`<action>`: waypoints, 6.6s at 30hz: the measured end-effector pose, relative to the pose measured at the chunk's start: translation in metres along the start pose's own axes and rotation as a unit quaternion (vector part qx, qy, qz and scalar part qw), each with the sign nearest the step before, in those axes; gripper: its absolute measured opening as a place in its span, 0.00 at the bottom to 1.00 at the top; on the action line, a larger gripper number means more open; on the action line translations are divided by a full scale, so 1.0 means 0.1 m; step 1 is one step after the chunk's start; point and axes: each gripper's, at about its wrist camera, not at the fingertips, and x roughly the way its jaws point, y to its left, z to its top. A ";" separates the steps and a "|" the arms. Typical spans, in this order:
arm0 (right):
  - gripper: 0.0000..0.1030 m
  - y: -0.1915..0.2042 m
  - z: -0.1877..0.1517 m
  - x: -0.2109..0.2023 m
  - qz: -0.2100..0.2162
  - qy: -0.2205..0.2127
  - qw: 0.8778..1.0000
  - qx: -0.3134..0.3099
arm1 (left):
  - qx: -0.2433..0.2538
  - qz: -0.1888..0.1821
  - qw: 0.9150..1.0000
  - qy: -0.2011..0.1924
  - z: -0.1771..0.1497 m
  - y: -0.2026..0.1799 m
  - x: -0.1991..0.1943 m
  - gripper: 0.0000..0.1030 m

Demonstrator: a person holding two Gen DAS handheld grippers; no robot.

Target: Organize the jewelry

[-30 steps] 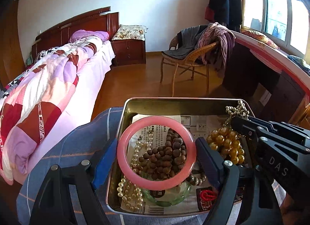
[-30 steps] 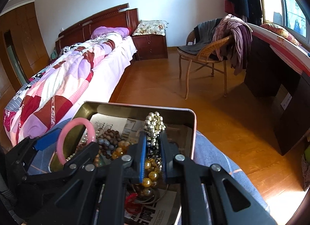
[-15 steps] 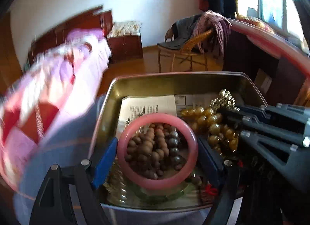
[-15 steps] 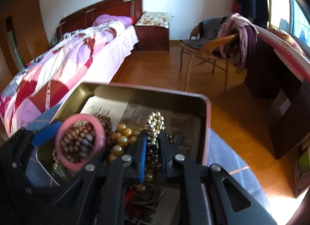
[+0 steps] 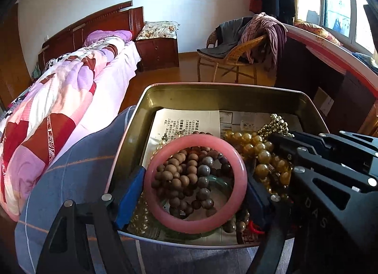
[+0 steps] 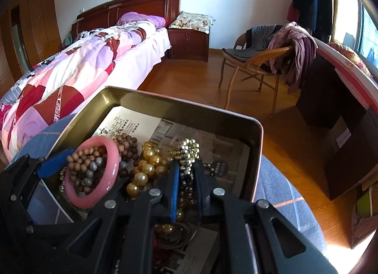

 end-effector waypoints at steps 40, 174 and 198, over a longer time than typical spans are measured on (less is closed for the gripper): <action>0.99 0.01 -0.28 -0.72 -0.017 -0.033 0.999 0.037 | -0.007 0.093 0.995 -0.017 -0.34 0.10 -0.82 0.86; 1.00 0.65 -1.34 -3.17 -0.024 -0.238 0.971 0.016 | -0.091 0.164 0.961 -0.203 -1.62 -0.22 -3.84 0.93; 1.00 0.60 -1.36 -3.02 -0.024 -0.214 0.976 0.024 | -0.108 0.151 0.969 -0.163 -1.63 -0.12 -3.60 0.93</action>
